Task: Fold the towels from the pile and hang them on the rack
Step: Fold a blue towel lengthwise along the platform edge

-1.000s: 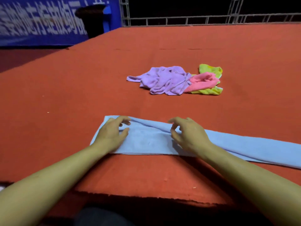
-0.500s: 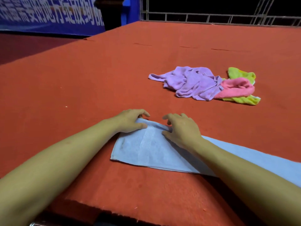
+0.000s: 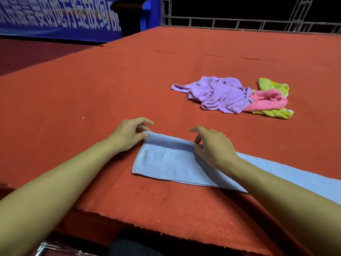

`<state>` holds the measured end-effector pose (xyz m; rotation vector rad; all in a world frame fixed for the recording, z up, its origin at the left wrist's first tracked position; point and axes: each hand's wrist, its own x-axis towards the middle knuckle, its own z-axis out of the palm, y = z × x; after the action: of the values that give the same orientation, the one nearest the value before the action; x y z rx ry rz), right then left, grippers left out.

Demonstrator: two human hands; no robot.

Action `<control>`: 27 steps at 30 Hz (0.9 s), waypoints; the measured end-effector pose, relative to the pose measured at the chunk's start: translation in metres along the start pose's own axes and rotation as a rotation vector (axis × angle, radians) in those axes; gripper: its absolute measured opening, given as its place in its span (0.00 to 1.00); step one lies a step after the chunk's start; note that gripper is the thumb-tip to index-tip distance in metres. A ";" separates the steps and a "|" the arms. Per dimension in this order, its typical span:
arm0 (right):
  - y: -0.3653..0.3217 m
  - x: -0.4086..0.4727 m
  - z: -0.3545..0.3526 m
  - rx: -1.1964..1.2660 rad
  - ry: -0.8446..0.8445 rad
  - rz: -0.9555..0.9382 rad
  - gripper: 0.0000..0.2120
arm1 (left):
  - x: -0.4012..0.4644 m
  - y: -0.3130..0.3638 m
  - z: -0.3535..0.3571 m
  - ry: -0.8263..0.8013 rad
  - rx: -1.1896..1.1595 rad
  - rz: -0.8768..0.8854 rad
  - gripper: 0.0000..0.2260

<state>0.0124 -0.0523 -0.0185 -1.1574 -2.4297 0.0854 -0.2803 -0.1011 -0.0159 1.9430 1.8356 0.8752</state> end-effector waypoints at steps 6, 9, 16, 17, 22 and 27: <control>-0.012 -0.037 -0.002 0.000 0.076 -0.163 0.20 | -0.062 0.009 -0.006 0.084 0.013 0.051 0.20; -0.016 -0.053 -0.003 0.000 0.102 -0.203 0.19 | -0.086 0.007 -0.001 0.083 0.074 0.078 0.20; -0.022 -0.076 0.003 -0.025 0.043 -0.225 0.19 | -0.112 0.002 0.011 0.066 0.135 0.150 0.18; -0.021 -0.078 0.003 -0.015 0.037 -0.221 0.19 | -0.115 0.001 0.014 0.055 0.117 0.141 0.18; -0.017 -0.090 0.003 0.094 -0.052 -0.226 0.18 | -0.119 -0.006 0.020 0.083 0.171 0.178 0.21; -0.022 -0.096 0.009 0.051 0.029 -0.274 0.14 | -0.115 -0.014 0.013 0.127 0.396 0.188 0.17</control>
<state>0.0456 -0.1379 -0.0562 -0.7899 -2.5187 0.0448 -0.2809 -0.2094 -0.0588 2.3804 2.0496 0.7456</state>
